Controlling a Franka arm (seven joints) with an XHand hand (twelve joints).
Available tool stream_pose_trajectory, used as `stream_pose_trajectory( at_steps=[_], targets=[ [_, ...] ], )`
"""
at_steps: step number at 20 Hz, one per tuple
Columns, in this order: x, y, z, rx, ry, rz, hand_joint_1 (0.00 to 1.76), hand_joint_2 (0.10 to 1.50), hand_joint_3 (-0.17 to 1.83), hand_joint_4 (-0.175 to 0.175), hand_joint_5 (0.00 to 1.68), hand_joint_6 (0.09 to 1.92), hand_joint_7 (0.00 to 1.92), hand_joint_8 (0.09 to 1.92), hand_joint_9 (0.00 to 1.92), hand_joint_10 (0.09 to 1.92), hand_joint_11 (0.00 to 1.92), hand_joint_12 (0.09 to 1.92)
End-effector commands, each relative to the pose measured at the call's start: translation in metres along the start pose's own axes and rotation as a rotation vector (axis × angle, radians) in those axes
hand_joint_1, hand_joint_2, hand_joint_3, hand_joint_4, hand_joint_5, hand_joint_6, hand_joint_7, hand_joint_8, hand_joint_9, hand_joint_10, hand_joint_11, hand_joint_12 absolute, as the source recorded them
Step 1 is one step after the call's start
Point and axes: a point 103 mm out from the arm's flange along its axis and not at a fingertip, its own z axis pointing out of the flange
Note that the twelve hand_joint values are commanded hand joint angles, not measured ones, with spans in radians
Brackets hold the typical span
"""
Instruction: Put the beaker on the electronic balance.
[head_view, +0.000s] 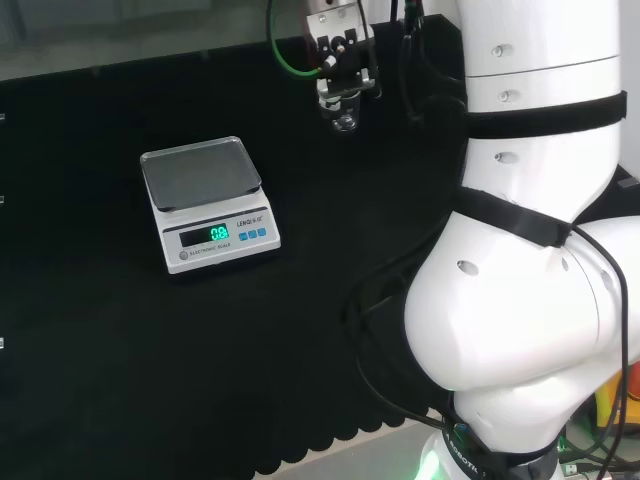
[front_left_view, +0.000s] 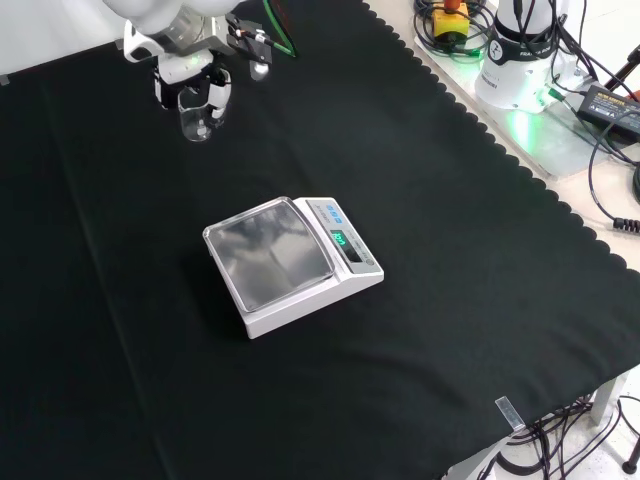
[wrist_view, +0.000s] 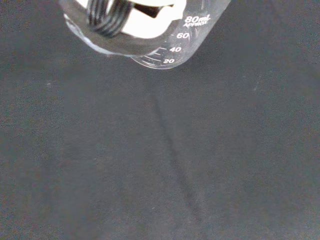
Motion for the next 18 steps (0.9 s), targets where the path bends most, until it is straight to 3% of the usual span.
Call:
stream_pose_trajectory(
  at_steps=[1, 10, 18],
  targets=[
    [0.017, -0.014, -0.009, -0.011, -0.033, -0.015, 1.1, 0.79, 0.61, -0.175, 1.02, 0.39, 0.99, 0.54, 1.47, 0.09, 1.62, 0.53],
    [0.025, -0.025, -0.016, -0.025, -0.034, -0.03, 1.09, 0.79, 0.61, -0.175, 1.02, 0.39, 0.99, 0.54, 1.47, 0.09, 1.63, 0.53],
    [0.063, -0.052, -0.03, -0.037, -0.029, -0.065, 1.09, 0.79, 0.61, -0.175, 1.02, 0.39, 0.99, 0.54, 1.47, 0.09, 1.63, 0.52]
  ],
)
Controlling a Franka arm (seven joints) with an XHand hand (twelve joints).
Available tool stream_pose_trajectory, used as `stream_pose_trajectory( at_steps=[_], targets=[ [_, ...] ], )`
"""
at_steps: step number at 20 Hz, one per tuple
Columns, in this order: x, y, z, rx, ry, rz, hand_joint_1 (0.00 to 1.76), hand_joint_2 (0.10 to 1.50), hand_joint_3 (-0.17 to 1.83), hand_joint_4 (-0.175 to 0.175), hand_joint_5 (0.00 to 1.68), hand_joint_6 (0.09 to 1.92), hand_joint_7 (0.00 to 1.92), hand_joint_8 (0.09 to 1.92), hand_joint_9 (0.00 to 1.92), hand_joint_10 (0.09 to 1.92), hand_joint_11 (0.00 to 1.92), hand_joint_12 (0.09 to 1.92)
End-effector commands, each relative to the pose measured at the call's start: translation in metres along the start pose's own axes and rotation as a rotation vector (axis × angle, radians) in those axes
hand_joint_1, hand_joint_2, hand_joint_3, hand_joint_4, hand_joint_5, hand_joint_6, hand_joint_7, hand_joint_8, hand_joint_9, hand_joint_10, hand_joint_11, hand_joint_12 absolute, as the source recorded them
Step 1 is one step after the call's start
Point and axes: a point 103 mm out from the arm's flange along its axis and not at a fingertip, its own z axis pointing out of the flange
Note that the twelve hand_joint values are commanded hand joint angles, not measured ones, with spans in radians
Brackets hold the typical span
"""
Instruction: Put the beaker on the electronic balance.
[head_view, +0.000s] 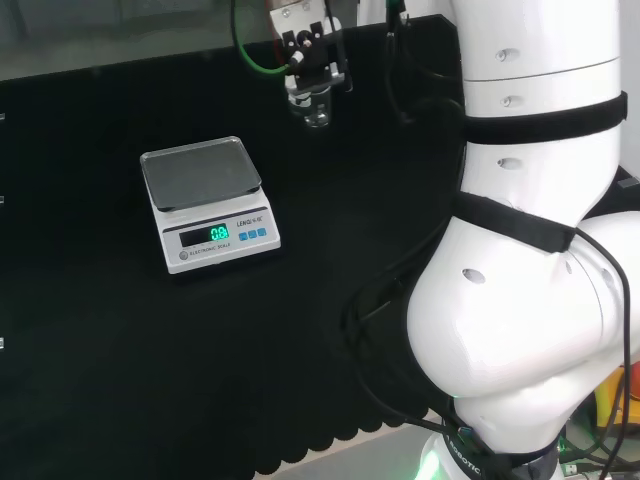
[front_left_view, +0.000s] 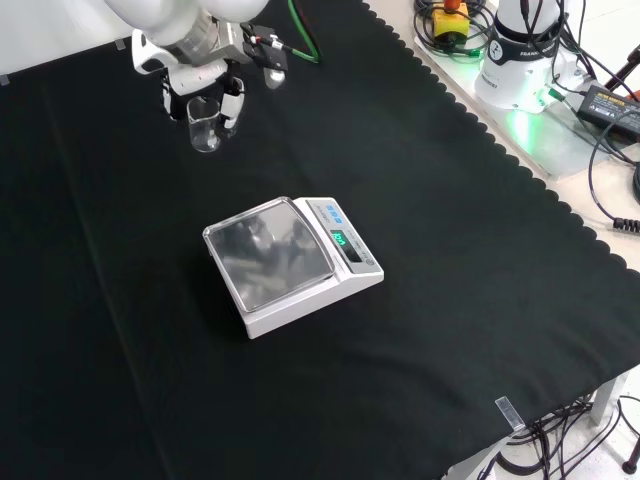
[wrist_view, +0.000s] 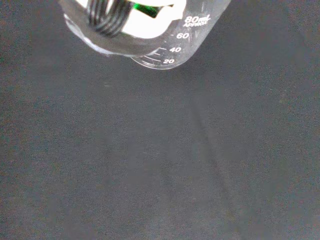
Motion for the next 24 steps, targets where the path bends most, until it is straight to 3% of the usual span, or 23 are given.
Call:
stream_pose_trajectory(
  at_steps=[1, 24],
  targets=[
    [0.024, -0.016, -0.01, -0.006, 0.014, -0.027, 1.09, 0.79, 0.61, -0.175, 1.02, 0.39, 0.99, 0.54, 1.47, 0.09, 1.63, 0.52],
    [0.127, -0.053, -0.02, -0.021, -0.007, -0.187, 1.07, 0.79, 0.61, -0.175, 1.01, 0.39, 1.0, 0.54, 1.47, 0.09, 1.64, 0.51]
  ],
)
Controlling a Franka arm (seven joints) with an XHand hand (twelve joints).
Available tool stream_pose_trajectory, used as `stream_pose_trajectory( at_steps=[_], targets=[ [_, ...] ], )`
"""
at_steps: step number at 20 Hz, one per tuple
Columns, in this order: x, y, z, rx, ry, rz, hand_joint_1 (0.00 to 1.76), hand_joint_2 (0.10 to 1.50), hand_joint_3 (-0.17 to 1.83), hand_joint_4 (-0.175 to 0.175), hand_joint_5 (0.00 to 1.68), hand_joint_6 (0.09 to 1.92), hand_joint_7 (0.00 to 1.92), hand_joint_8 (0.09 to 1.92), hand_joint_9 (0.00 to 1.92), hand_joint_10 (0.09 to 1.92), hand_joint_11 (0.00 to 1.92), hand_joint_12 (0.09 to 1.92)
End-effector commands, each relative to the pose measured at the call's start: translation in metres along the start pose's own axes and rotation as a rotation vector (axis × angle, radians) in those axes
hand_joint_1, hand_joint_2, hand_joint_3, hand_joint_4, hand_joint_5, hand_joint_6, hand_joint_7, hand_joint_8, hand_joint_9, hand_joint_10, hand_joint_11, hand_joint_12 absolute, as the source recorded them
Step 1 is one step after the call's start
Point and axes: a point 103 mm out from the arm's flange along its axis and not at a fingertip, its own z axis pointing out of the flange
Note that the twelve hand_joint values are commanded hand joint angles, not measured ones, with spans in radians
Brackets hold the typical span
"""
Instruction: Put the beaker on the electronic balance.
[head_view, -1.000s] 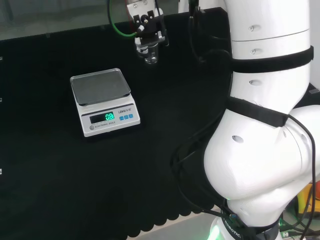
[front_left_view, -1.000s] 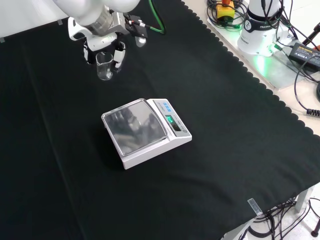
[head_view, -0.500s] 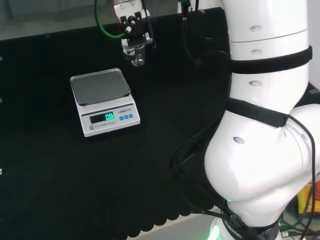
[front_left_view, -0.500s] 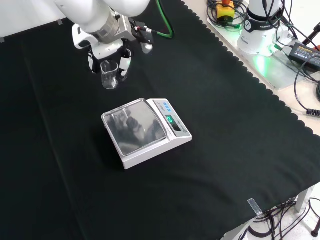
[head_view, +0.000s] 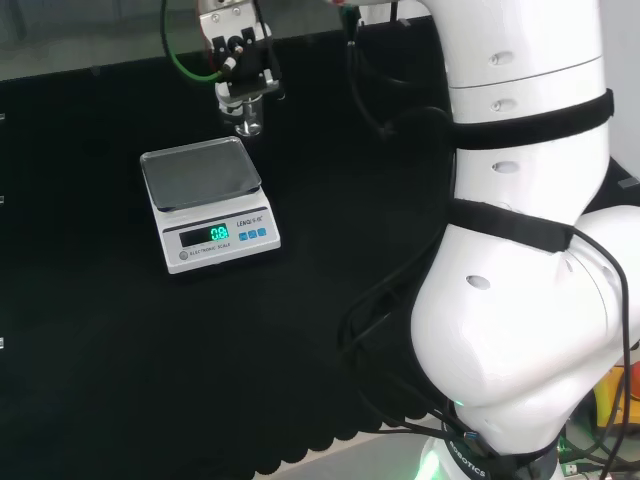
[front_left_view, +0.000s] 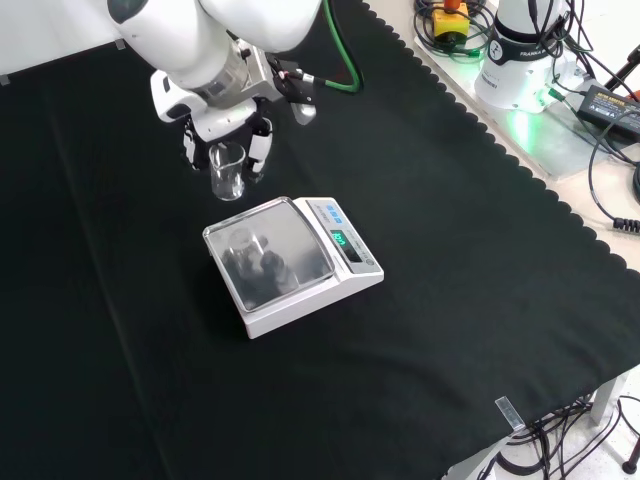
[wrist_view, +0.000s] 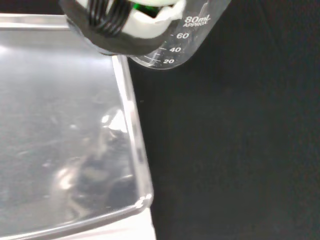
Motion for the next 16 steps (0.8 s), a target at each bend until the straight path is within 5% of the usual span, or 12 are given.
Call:
stream_pose_trajectory(
  at_steps=[1, 16],
  targets=[
    [0.036, -0.006, 0.001, 0.003, -0.019, -0.055, 1.07, 0.79, 0.61, -0.175, 1.01, 0.39, 1.0, 0.54, 1.47, 0.09, 1.64, 0.51],
    [0.077, -0.011, 0.028, 0.042, -0.064, -0.131, 1.07, 0.79, 0.6, -0.175, 1.01, 0.39, 1.0, 0.54, 1.47, 0.09, 1.64, 0.5]
  ],
)
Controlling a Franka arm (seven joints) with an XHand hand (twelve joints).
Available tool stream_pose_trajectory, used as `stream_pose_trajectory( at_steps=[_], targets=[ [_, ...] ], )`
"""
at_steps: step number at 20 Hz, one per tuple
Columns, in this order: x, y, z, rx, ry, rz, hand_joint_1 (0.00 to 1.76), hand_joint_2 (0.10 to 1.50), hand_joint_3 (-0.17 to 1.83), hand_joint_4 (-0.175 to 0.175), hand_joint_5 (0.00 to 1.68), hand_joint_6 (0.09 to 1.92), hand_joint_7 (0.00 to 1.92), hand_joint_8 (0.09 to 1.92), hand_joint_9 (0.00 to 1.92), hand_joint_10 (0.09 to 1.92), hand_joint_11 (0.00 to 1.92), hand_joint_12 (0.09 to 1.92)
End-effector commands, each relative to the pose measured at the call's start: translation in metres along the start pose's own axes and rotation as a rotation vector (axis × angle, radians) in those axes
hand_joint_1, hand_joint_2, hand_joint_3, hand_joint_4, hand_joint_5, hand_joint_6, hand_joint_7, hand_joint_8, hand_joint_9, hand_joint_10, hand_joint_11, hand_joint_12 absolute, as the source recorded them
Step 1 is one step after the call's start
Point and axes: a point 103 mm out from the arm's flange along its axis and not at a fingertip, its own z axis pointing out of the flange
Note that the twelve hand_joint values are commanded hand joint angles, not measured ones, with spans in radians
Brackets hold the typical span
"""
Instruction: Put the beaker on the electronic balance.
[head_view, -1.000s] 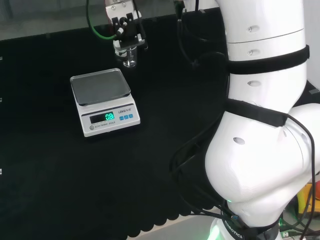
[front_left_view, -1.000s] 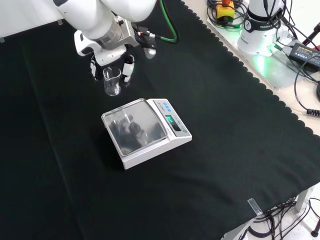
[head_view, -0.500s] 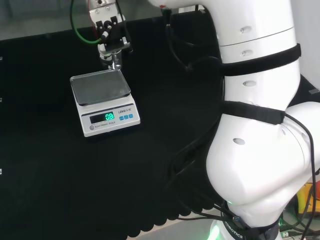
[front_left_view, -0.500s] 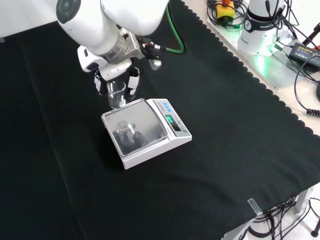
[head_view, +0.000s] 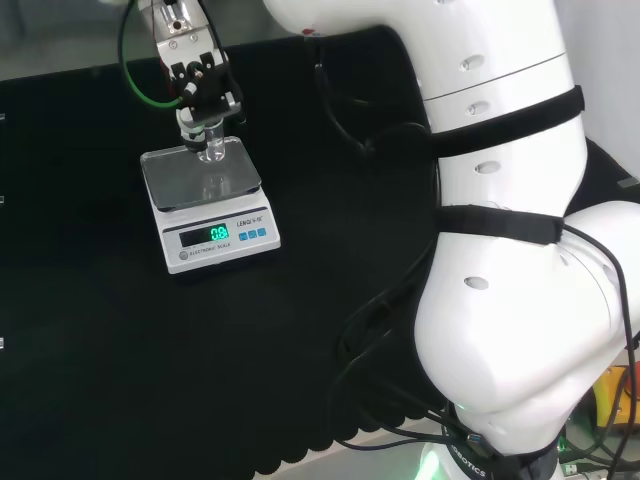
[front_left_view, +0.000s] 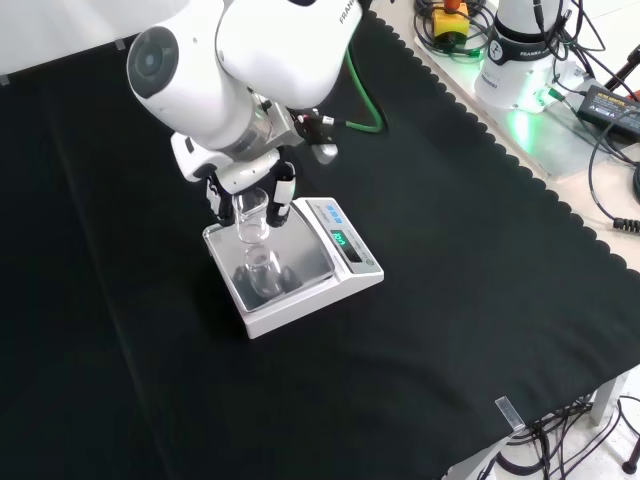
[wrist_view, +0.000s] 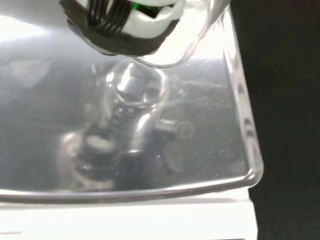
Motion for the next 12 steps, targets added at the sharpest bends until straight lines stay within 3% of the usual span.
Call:
stream_pose_trajectory(
  at_steps=[1, 12],
  targets=[
    [0.014, -0.003, 0.008, 0.012, -0.019, -0.028, 1.07, 0.79, 0.6, -0.175, 1.01, 0.39, 1.0, 0.54, 1.47, 0.09, 1.64, 0.5],
    [0.023, -0.007, 0.018, 0.034, -0.055, -0.043, 1.06, 0.79, 0.6, -0.175, 1.0, 0.38, 0.99, 0.53, 1.47, 0.09, 1.64, 0.5]
  ],
)
